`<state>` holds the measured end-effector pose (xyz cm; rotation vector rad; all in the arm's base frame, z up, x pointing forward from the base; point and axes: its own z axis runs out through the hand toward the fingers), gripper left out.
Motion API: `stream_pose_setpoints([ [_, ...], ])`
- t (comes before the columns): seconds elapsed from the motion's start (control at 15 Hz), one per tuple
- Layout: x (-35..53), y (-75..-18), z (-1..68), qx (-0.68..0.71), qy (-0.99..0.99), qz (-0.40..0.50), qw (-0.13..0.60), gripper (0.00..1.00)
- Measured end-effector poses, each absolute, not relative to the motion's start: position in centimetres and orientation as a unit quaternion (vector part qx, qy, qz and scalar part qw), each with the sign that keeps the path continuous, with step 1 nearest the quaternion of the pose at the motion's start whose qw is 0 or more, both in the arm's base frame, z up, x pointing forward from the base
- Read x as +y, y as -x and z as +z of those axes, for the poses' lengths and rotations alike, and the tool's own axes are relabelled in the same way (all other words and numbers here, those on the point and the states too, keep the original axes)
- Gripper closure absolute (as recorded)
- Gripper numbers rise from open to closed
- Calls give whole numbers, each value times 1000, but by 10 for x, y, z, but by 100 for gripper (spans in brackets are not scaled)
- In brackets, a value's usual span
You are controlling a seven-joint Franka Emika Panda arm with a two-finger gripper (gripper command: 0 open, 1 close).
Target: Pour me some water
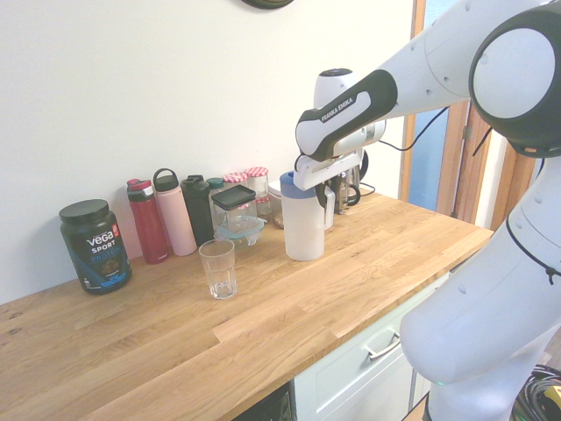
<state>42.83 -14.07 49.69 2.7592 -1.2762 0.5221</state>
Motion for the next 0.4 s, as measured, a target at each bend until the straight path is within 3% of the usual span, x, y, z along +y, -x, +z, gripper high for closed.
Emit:
stream_pose_setpoints([
  [0.4, -120, -399, 541, -455, -884, 101, 17, 0],
])
